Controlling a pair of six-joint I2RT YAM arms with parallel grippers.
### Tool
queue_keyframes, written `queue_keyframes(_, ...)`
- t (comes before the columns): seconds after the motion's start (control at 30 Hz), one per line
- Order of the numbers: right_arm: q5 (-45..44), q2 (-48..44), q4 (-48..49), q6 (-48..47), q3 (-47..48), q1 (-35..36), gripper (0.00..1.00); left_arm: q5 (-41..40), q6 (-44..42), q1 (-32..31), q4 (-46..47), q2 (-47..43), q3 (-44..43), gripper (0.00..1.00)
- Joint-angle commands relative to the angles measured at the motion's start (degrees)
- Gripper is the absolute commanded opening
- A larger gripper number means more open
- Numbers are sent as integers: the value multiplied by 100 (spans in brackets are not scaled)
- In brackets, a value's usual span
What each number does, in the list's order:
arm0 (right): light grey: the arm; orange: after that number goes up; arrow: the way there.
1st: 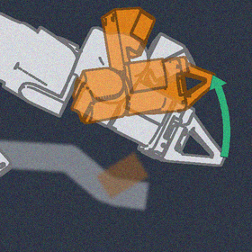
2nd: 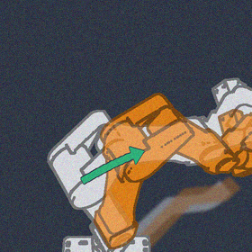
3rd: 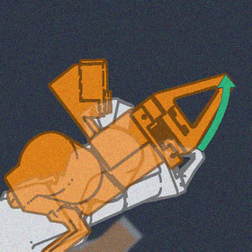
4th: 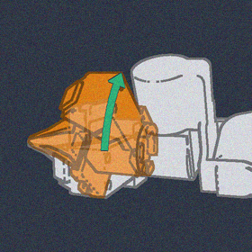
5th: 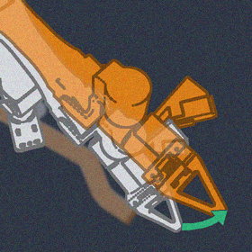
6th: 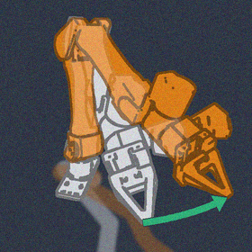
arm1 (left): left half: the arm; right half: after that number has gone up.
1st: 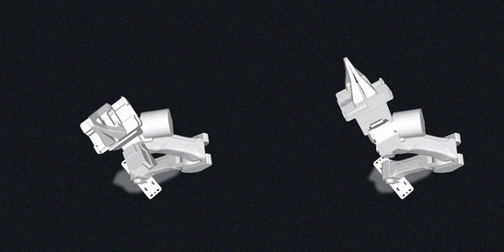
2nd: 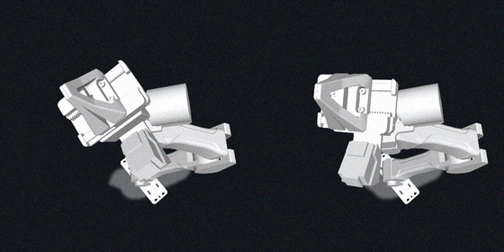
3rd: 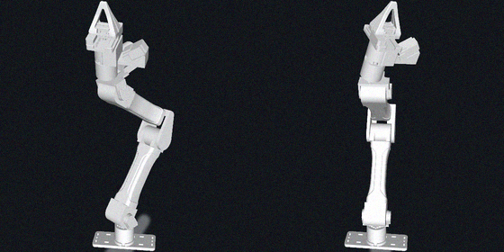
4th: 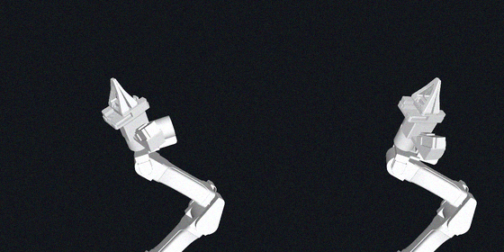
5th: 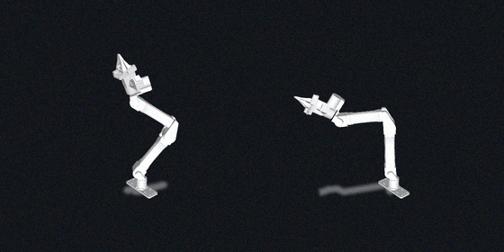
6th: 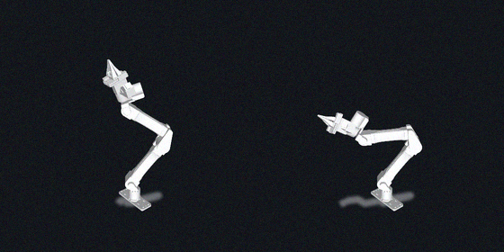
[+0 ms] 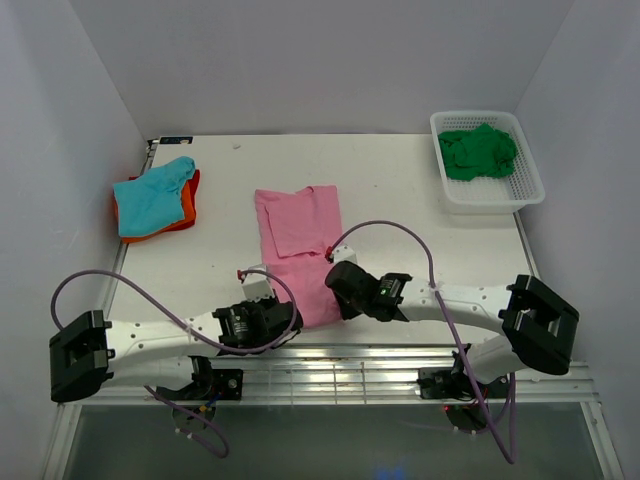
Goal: Fold and stack the t-shirts
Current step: Fold the tshirt
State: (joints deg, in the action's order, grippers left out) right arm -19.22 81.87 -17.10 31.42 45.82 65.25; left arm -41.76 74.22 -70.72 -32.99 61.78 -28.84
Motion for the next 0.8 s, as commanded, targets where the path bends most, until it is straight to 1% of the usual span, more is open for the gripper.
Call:
queue_keyframes(0.0, -371, 66, -135, -206, 383, -74, 8, -386, -258, 233, 64, -26, -236, 1)
queue_keyframes(0.17, -538, 119, -250, -434, 664, -223, 8, -465, -513, 533, 179, 54, -359, 1)
queue_keyframes(0.33, -547, 137, -267, -689, 954, -469, 8, -640, -706, 787, 188, -104, -543, 1)
queue_keyframes(0.4, -530, 154, -258, -821, 1042, -601, 8, -728, -908, 927, 275, -175, -631, 1)
queue_keyframes(0.6, -433, 400, -258, -1146, 1569, -970, 8, -650, -1698, 1402, 952, -114, -772, 1)
queue_keyframes(0.7, -372, 602, -250, -1348, 1903, -1172, 8, -588, -1936, 1779, 1268, 18, -842, 1)
queue_keyframes(0.77, -302, 743, -241, -1480, 2157, -1330, 8, -562, -2165, 1921, 1540, 62, -869, 1)
